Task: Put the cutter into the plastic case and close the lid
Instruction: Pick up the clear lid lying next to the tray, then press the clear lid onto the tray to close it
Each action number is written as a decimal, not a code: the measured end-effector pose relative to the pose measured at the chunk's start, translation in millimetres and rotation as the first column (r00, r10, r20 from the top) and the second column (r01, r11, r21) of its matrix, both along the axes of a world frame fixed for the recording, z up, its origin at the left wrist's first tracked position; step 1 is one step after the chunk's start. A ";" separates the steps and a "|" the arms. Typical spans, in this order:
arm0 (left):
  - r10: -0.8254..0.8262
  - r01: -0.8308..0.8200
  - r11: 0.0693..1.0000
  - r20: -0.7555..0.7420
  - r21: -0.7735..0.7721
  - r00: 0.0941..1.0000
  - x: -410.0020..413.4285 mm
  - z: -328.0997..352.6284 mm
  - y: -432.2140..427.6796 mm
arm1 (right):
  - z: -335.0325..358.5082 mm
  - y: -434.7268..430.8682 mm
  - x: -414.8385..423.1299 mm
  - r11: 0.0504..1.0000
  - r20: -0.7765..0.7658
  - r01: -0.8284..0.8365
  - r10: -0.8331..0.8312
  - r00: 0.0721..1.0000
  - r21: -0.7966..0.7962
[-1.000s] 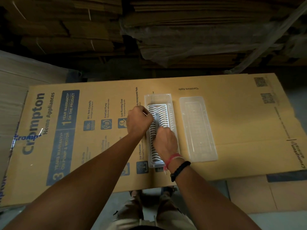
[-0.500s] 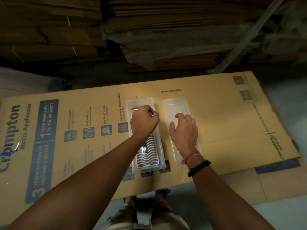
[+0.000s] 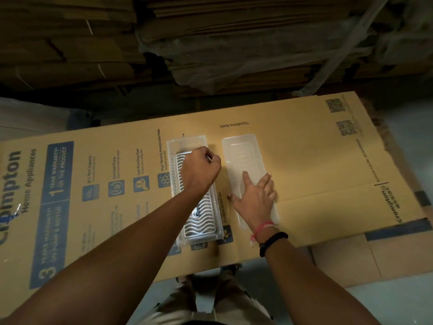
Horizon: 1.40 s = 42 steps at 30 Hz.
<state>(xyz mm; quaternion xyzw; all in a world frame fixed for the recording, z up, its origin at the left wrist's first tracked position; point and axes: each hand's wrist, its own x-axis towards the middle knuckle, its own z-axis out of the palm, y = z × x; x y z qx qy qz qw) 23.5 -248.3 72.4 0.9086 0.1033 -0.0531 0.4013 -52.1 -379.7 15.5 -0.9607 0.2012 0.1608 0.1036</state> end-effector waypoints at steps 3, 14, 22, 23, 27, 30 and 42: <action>0.004 -0.004 1.000 0.003 0.008 1.000 -0.9 -2.9 -1.2 | 0.9 -1.2 2.3 1.000 0.006 0.013 -0.013 1.000 0.005; 0.091 -0.089 0.996 0.150 -0.016 0.985 -0.4 -18.6 48.9 | 36.9 12.0 14.2 0.985 0.173 0.119 -0.141 0.975 0.129; 0.170 -0.164 0.985 0.155 -0.052 0.973 -5.8 -23.8 91.5 | 58.6 63.1 1.5 0.981 0.250 0.061 -0.107 0.962 0.187; 0.169 -0.161 0.985 0.155 -0.062 0.973 -6.7 -25.1 94.1 | 58.9 70.8 -0.6 0.982 0.254 0.047 -0.094 0.963 0.185; 0.167 -0.155 0.984 0.149 -0.089 0.975 -11.7 -29.3 103.6 | 55.9 100.0 -6.7 0.986 0.277 0.003 -0.050 0.960 0.168; 0.157 -0.147 0.986 0.139 -0.083 0.978 -17.9 -30.1 110.1 | 51.0 117.5 -11.5 0.991 0.288 -0.032 -0.007 0.958 0.127; 0.057 -0.062 0.988 -0.040 -0.139 0.998 -34.8 -45.6 113.4 | 36.2 144.3 -16.5 0.997 0.260 -0.021 -0.001 0.966 0.081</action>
